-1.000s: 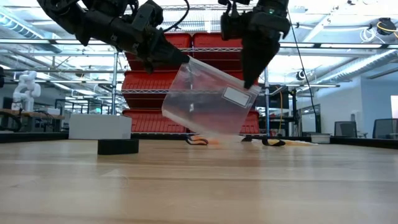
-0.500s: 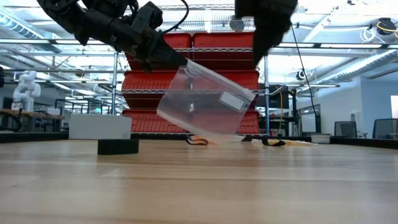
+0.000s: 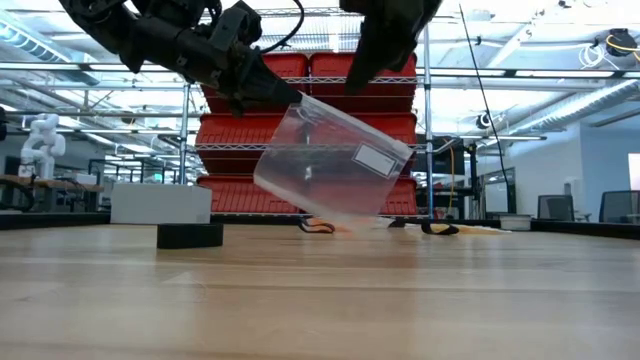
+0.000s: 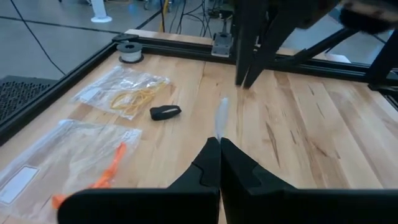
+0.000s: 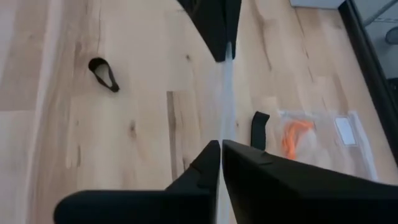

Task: Sort rubber bands
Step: Open the left zip lock bag

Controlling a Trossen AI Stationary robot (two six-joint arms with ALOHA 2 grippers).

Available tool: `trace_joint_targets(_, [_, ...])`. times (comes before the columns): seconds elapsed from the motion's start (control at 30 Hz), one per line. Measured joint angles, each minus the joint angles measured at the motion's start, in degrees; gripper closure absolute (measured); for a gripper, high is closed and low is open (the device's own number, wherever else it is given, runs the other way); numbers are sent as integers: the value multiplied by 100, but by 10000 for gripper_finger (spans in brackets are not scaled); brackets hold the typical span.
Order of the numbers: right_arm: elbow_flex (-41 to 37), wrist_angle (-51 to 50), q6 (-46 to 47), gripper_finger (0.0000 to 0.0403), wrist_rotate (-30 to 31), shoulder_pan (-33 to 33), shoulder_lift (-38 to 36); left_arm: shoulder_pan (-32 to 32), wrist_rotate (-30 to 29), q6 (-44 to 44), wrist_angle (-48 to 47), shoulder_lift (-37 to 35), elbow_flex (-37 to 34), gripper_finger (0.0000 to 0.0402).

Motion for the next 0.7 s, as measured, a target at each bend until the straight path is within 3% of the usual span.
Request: trace_joint_targets(0.7, [0,191,-236,403,45,-169,338,0,8,35,-29,7,0,401])
